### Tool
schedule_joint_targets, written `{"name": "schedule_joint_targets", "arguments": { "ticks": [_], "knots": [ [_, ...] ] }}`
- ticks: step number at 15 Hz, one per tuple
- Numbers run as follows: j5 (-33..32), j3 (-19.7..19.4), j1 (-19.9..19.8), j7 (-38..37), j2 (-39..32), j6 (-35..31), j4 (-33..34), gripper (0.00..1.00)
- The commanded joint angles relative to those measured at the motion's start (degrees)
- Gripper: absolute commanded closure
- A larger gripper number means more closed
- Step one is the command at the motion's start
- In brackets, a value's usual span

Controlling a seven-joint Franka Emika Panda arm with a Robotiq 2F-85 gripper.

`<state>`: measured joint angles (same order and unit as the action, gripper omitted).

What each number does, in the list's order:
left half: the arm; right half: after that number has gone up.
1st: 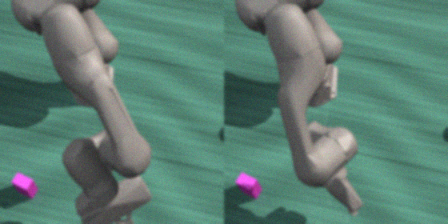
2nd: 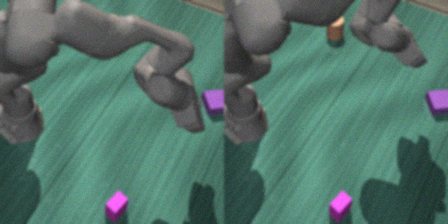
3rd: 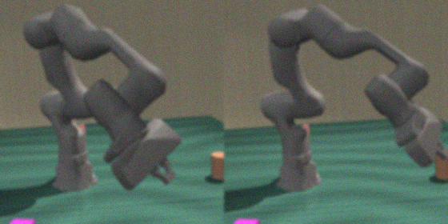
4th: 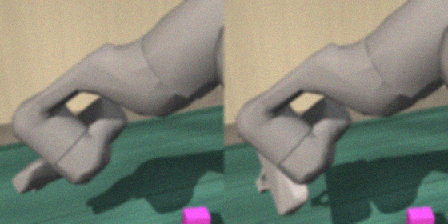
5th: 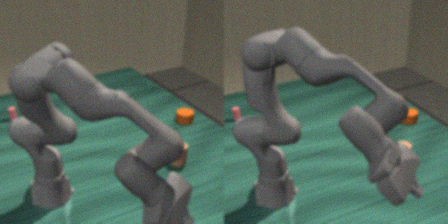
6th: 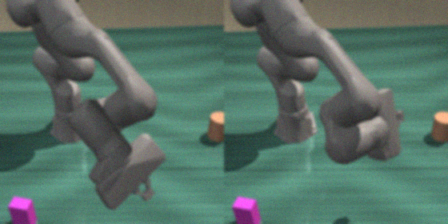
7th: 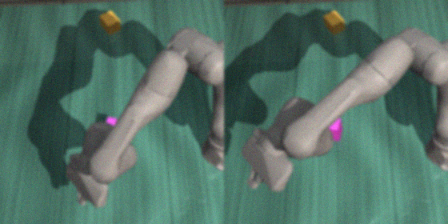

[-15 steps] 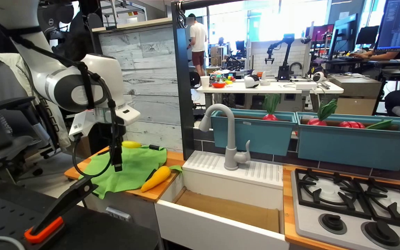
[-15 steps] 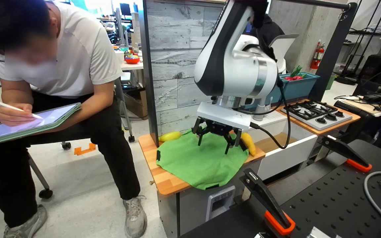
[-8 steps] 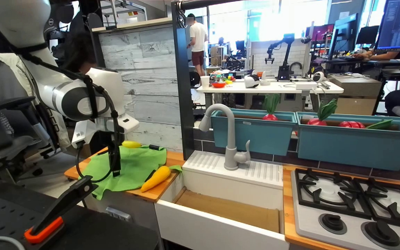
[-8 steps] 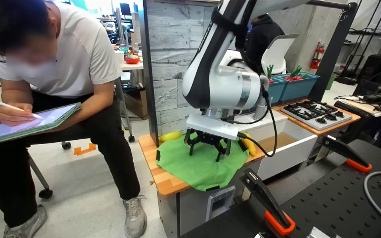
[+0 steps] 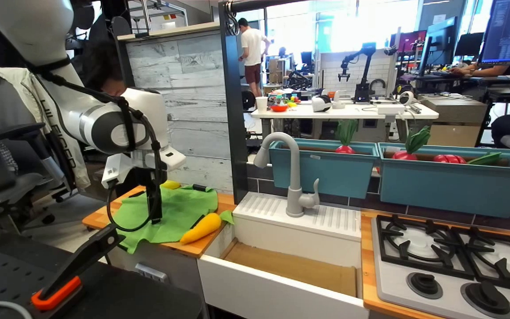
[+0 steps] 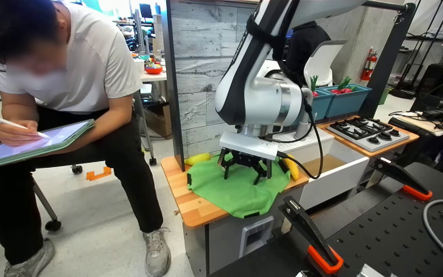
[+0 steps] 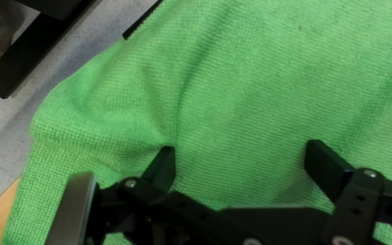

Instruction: Move the green towel to the right

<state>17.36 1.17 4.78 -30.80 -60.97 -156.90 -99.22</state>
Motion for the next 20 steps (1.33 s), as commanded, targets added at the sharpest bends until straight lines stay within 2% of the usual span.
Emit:
{"name": "schedule_joint_targets", "arguments": {
  "ticks": [1, 12, 20],
  "knots": [
    [0.87, -2.41, 0.61, -0.72, -1.78, 1.4, 2.14, 0.0],
    [0.71, -6.6, -1.46, -0.89, -0.9, 0.81, 0.38, 0.0],
    [0.86, -7.65, -3.31, -1.38, -0.18, 0.71, 0.16, 0.0]
  ]
}}
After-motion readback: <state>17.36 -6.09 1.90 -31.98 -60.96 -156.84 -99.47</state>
